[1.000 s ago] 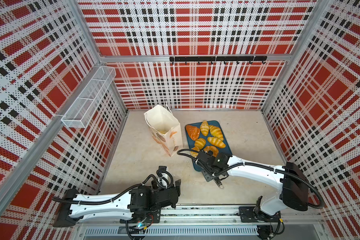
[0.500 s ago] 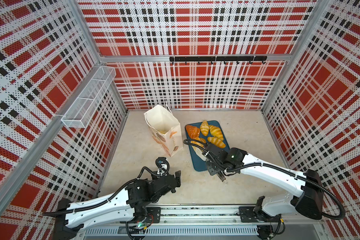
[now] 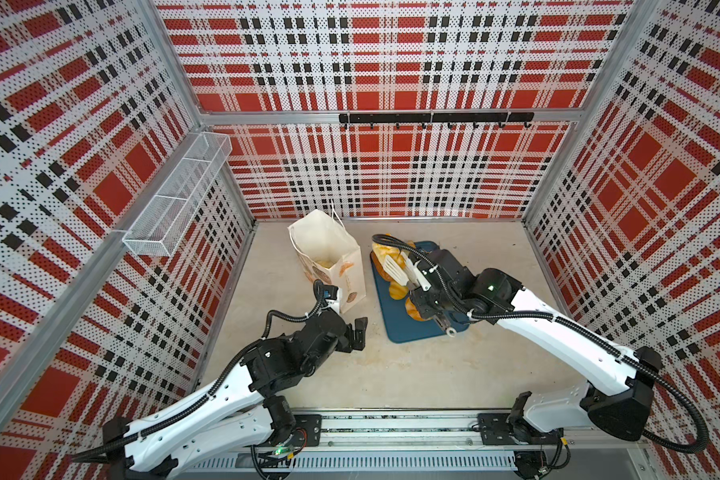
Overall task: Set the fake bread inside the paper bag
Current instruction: 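Carry the roll with the right gripper above the bag while left gripper approaches the bag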
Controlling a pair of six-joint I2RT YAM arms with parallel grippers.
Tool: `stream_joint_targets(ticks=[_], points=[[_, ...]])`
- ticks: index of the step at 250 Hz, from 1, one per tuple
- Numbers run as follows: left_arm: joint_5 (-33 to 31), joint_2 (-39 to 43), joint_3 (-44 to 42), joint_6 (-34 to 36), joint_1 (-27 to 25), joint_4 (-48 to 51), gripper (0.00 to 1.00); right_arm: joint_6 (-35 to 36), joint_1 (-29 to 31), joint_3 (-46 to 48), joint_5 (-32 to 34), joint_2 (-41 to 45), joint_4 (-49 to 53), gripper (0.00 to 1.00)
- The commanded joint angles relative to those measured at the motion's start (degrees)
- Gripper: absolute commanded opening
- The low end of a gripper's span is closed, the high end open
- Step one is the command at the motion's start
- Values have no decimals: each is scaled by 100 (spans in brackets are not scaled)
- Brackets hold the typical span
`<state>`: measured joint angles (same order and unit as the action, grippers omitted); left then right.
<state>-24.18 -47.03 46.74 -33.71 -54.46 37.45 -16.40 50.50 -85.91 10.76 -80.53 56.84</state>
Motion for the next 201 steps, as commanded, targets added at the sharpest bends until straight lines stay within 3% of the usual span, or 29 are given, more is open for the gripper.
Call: stream_joint_targets(ticks=[1, 79, 201], points=[[400, -131, 305, 507, 281, -111, 99, 463, -71, -586, -181, -192, -123, 39], [1129, -290, 937, 940, 1165, 42, 99, 1005, -129, -2026, -795, -1008, -3, 40], [1431, 86, 1001, 884, 2198, 501, 99, 1130, -69, -3399, -1551, -2054, 93, 39]])
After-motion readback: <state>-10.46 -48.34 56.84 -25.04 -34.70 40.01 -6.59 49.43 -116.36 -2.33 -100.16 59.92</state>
